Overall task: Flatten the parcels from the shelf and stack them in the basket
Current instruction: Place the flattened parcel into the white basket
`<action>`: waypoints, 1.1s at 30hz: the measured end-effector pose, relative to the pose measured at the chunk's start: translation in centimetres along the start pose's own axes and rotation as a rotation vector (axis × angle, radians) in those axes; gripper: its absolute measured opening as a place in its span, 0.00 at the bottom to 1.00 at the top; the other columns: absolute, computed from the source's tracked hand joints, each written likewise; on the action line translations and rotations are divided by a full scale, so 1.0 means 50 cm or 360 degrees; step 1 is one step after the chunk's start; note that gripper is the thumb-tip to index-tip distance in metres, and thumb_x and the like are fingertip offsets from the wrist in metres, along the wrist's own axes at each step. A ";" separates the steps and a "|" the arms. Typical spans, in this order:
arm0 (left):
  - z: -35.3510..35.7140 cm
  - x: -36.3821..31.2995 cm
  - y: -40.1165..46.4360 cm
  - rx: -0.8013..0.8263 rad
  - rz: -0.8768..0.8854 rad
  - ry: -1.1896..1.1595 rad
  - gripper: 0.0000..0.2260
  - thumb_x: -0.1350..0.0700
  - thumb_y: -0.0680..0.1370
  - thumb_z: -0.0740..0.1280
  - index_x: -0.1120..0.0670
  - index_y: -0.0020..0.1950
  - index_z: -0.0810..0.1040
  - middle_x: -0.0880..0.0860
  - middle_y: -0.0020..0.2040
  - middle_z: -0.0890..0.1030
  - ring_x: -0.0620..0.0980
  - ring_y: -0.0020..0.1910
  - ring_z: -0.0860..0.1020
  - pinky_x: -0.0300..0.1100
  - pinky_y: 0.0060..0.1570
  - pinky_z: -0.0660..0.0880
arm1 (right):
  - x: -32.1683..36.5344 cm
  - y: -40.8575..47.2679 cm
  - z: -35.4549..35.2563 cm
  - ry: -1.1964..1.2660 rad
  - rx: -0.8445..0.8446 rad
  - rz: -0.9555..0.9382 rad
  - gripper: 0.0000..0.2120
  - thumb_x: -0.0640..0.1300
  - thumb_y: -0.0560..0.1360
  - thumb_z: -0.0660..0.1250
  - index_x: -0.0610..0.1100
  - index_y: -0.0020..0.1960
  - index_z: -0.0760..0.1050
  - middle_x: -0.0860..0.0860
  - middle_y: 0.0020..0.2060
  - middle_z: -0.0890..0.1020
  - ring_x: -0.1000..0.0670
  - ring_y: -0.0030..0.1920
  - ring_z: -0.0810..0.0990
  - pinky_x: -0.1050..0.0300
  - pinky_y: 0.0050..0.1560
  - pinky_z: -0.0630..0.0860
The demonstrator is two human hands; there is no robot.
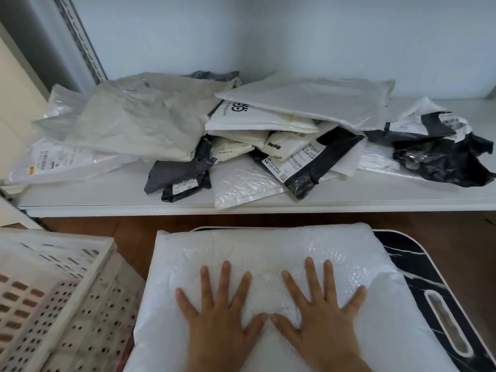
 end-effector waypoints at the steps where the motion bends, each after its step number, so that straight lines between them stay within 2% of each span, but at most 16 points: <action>1: 0.005 0.004 -0.004 0.0000 -0.0004 0.0009 0.33 0.26 0.72 0.51 0.41 0.71 0.70 0.53 0.73 0.68 0.66 0.71 0.64 0.79 0.57 0.57 | 0.000 -0.004 0.002 0.0000 -0.0003 0.0001 0.36 0.77 0.71 0.50 0.58 0.70 0.69 0.44 0.74 0.66 0.34 0.72 0.64 0.15 0.55 0.53; 4: 0.016 0.008 -0.013 0.0020 0.0011 -0.0003 0.33 0.25 0.71 0.52 0.40 0.70 0.70 0.52 0.73 0.69 0.63 0.75 0.54 0.78 0.59 0.55 | 0.003 -0.016 0.003 -0.0003 -0.0029 -0.0025 0.37 0.77 0.70 0.51 0.58 0.70 0.69 0.43 0.72 0.68 0.34 0.71 0.66 0.15 0.55 0.53; 5: 0.020 0.003 -0.016 0.0042 0.0036 -0.0010 0.33 0.25 0.71 0.52 0.39 0.69 0.71 0.52 0.72 0.70 0.63 0.76 0.55 0.78 0.59 0.55 | 0.004 -0.019 0.003 0.0003 -0.0030 -0.0030 0.37 0.77 0.70 0.51 0.58 0.70 0.69 0.43 0.72 0.70 0.34 0.71 0.66 0.15 0.55 0.53; 8: -0.008 -0.005 -0.001 0.0013 0.0071 -0.0023 0.31 0.25 0.71 0.52 0.40 0.65 0.76 0.53 0.66 0.77 0.65 0.67 0.71 0.77 0.55 0.59 | 0.006 -0.003 -0.038 0.0062 -0.0094 0.0012 0.36 0.77 0.71 0.49 0.59 0.68 0.72 0.43 0.67 0.76 0.37 0.69 0.67 0.18 0.57 0.55; 10: -0.043 0.003 0.028 -0.0051 0.0013 -0.0024 0.31 0.26 0.73 0.52 0.40 0.67 0.74 0.53 0.67 0.76 0.66 0.66 0.72 0.77 0.57 0.56 | 0.002 0.032 -0.082 0.0048 -0.0193 0.0031 0.34 0.76 0.72 0.48 0.59 0.69 0.71 0.43 0.68 0.74 0.37 0.71 0.66 0.19 0.60 0.53; 12: -0.091 0.002 0.053 -0.0124 0.0009 -0.0044 0.31 0.25 0.73 0.48 0.35 0.71 0.66 0.52 0.74 0.67 0.66 0.72 0.64 0.78 0.59 0.51 | -0.006 0.070 -0.113 -0.0010 -0.0288 0.0000 0.34 0.75 0.73 0.49 0.58 0.71 0.69 0.43 0.71 0.71 0.35 0.73 0.63 0.19 0.62 0.51; 14: -0.099 0.006 0.076 -0.0182 0.0024 0.0022 0.30 0.23 0.70 0.39 0.28 0.72 0.43 0.48 0.78 0.42 0.64 0.77 0.44 0.79 0.61 0.40 | -0.013 0.098 -0.103 -0.0057 -0.0236 -0.0036 0.33 0.75 0.73 0.49 0.59 0.70 0.70 0.43 0.72 0.69 0.34 0.73 0.62 0.19 0.60 0.53; 15: -0.091 0.012 0.083 -0.0194 0.0022 0.0017 0.30 0.23 0.69 0.37 0.27 0.71 0.38 0.46 0.77 0.37 0.63 0.76 0.39 0.79 0.60 0.38 | -0.016 0.107 -0.087 -0.0065 -0.0189 -0.0041 0.33 0.75 0.73 0.50 0.59 0.70 0.70 0.43 0.71 0.70 0.34 0.72 0.63 0.18 0.58 0.54; 16: -0.086 0.012 0.088 -0.0199 0.0024 0.0040 0.30 0.23 0.70 0.40 0.27 0.72 0.44 0.46 0.78 0.42 0.63 0.77 0.43 0.80 0.60 0.41 | -0.016 0.112 -0.070 -0.0068 -0.0161 -0.0045 0.33 0.76 0.72 0.50 0.60 0.69 0.71 0.43 0.71 0.71 0.34 0.72 0.64 0.18 0.57 0.55; 18: -0.047 0.020 0.092 -0.0052 -0.0003 -0.0012 0.31 0.24 0.72 0.49 0.33 0.71 0.65 0.49 0.75 0.64 0.65 0.73 0.62 0.80 0.57 0.54 | -0.007 0.112 -0.032 -0.0067 -0.0122 -0.0056 0.34 0.76 0.71 0.51 0.61 0.69 0.70 0.44 0.70 0.72 0.34 0.71 0.65 0.17 0.55 0.56; 19: -0.028 0.023 0.091 -0.0045 -0.0003 0.0027 0.32 0.25 0.71 0.52 0.36 0.70 0.69 0.50 0.73 0.69 0.65 0.71 0.65 0.79 0.56 0.56 | -0.002 0.109 -0.020 -0.0062 -0.0110 -0.0055 0.34 0.77 0.71 0.51 0.61 0.70 0.69 0.44 0.70 0.71 0.34 0.70 0.65 0.17 0.55 0.55; 24: -0.003 0.018 0.103 -0.0109 0.0040 0.0067 0.32 0.26 0.73 0.51 0.39 0.73 0.65 0.52 0.75 0.65 0.65 0.72 0.63 0.79 0.57 0.55 | 0.004 0.115 0.000 -0.0069 -0.0114 -0.0073 0.35 0.76 0.72 0.49 0.60 0.74 0.63 0.43 0.74 0.65 0.33 0.72 0.63 0.16 0.54 0.55; 33: 0.009 0.015 0.102 -0.0020 0.0018 0.0047 0.32 0.27 0.74 0.50 0.40 0.74 0.64 0.53 0.75 0.65 0.66 0.73 0.61 0.80 0.57 0.54 | -0.003 0.116 0.018 -0.0014 0.0032 -0.0051 0.34 0.75 0.73 0.49 0.60 0.74 0.63 0.43 0.74 0.65 0.32 0.72 0.63 0.15 0.53 0.59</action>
Point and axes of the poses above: each hand's wrist, its own y-axis towards the middle knuckle, its own z-axis out of the palm, x = y × z, the point moved 10 cm from there along y, towards the middle knuckle
